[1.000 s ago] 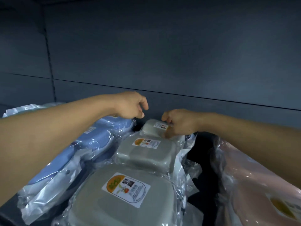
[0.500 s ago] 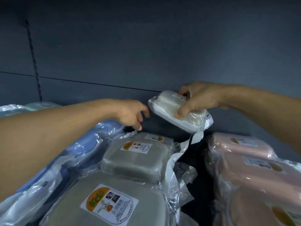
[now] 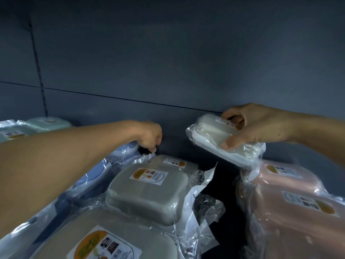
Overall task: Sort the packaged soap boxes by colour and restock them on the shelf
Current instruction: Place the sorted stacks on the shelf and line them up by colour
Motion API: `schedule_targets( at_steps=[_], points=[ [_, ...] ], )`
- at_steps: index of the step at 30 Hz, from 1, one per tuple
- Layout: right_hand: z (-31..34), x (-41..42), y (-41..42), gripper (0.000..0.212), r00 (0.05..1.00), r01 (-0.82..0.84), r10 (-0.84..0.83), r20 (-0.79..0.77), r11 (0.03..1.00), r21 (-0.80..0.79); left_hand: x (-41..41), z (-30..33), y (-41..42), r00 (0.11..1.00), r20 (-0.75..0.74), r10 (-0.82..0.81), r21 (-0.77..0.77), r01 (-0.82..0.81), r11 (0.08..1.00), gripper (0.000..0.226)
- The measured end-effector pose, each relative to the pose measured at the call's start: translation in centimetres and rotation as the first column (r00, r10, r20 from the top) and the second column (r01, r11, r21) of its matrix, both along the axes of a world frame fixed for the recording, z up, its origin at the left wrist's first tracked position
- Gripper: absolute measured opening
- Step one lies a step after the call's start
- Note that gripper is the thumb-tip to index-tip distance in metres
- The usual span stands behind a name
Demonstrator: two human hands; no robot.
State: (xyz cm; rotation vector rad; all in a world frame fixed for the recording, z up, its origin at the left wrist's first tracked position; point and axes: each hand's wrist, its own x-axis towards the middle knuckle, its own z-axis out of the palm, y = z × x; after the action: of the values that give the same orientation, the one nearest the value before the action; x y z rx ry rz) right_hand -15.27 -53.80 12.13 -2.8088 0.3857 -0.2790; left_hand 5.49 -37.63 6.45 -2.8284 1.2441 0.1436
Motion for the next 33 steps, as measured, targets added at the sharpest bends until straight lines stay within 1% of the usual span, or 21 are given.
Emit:
schedule_targets(
  at_steps=[3,6,8,10,13,15,17,18,19,20,21,22,23,25,28,30,31,33],
  points=[
    [-0.1,0.4,-0.1,0.069,1.0,-0.022,0.022,-0.006,1.0,-0.004,-0.1,-0.3,-0.1,0.996,0.085,-0.032,0.06,0.027,0.998,0.035],
    [-0.1,0.6,-0.1,0.078,1.0,-0.027,0.027,-0.006,1.0,0.005,-0.4,-1.2,-0.5,0.986,0.15,-0.075,0.18,0.047,0.983,0.039],
    [-0.1,0.7,-0.1,0.083,0.999,-0.031,0.031,-0.005,0.999,0.009,-0.3,-2.0,-0.8,0.981,0.175,-0.088,0.224,0.047,0.973,0.039],
    [-0.2,0.7,-0.2,0.083,0.999,-0.039,0.039,0.003,0.999,0.018,-0.1,-2.7,-0.9,0.983,0.173,-0.062,0.204,0.026,0.979,0.035],
    [-0.3,0.4,-0.2,0.073,0.999,-0.037,0.037,0.02,0.999,0.024,-0.5,-2.5,-0.8,0.983,0.179,-0.029,0.137,0.004,0.991,0.03],
    [-0.2,0.2,-0.4,0.074,1.0,-0.021,0.021,0.024,1.0,0.02,-0.7,-1.4,-0.7,0.988,0.156,0.014,0.063,-0.024,0.998,0.029],
    [-0.1,-0.1,-0.3,0.079,1.0,-0.004,0.004,0.026,1.0,0.015,-0.7,0.1,-0.6,0.992,0.105,0.071,-0.056,-0.066,0.996,0.025],
    [-0.1,-0.2,-0.3,0.078,0.999,0.0,0.0,0.034,1.0,0.02,-0.8,0.8,-0.5,0.994,0.064,0.092,-0.128,-0.083,0.988,0.018],
    [0.0,-0.3,-0.3,0.076,0.999,0.001,-0.002,0.044,1.0,0.026,-0.8,1.4,-0.5,0.995,0.01,0.101,-0.215,-0.097,0.972,0.013],
    [0.1,-0.4,-0.3,0.073,0.998,0.002,-0.004,0.055,1.0,0.027,-1.0,2.0,-0.3,0.992,-0.06,0.108,-0.322,-0.122,0.939,0.012],
    [0.3,-0.5,-0.3,0.072,0.998,0.006,-0.008,0.065,1.0,0.024,-1.2,2.6,-0.2,0.988,-0.111,0.109,-0.422,-0.146,0.895,0.015],
    [0.4,-0.7,-0.2,0.073,0.997,0.013,-0.015,0.072,1.0,0.017,-1.5,3.2,0.0,0.986,-0.123,0.109,-0.505,-0.156,0.849,0.018],
    [0.7,-0.8,-0.1,0.074,0.997,0.022,-0.022,0.078,1.0,0.012,-1.7,3.7,0.2,0.987,-0.115,0.112,-0.56,-0.157,0.814,0.019],
    [1.1,-1.0,0.1,0.071,0.995,0.04,-0.04,0.091,0.999,0.0,-2.2,5.0,0.7,0.988,-0.077,0.133,-0.61,-0.152,0.777,0.018],
    [1.6,-1.1,0.6,0.062,0.993,0.057,-0.054,0.109,0.998,-0.027,-2.6,7.2,2.0,0.981,0.008,0.196,-0.682,-0.138,0.718,0.015],
    [1.5,-0.6,1.0,0.057,0.994,0.052,-0.049,0.099,0.998,-0.019,-2.6,8.5,3.2,0.964,0.064,0.259,-0.739,-0.129,0.661,0.017],
    [1.4,-0.3,1.3,0.058,0.995,0.044,-0.043,0.09,0.999,-0.015,-2.5,9.0,3.9,0.955,0.088,0.283,-0.763,-0.118,0.636,0.018],
    [0.9,0.9,1.9,0.068,0.998,0.03,-0.028,0.061,0.999,-0.034,-2.3,9.9,5.2,0.935,0.131,0.329,-0.8,-0.096,0.592,0.02]
  ],
)
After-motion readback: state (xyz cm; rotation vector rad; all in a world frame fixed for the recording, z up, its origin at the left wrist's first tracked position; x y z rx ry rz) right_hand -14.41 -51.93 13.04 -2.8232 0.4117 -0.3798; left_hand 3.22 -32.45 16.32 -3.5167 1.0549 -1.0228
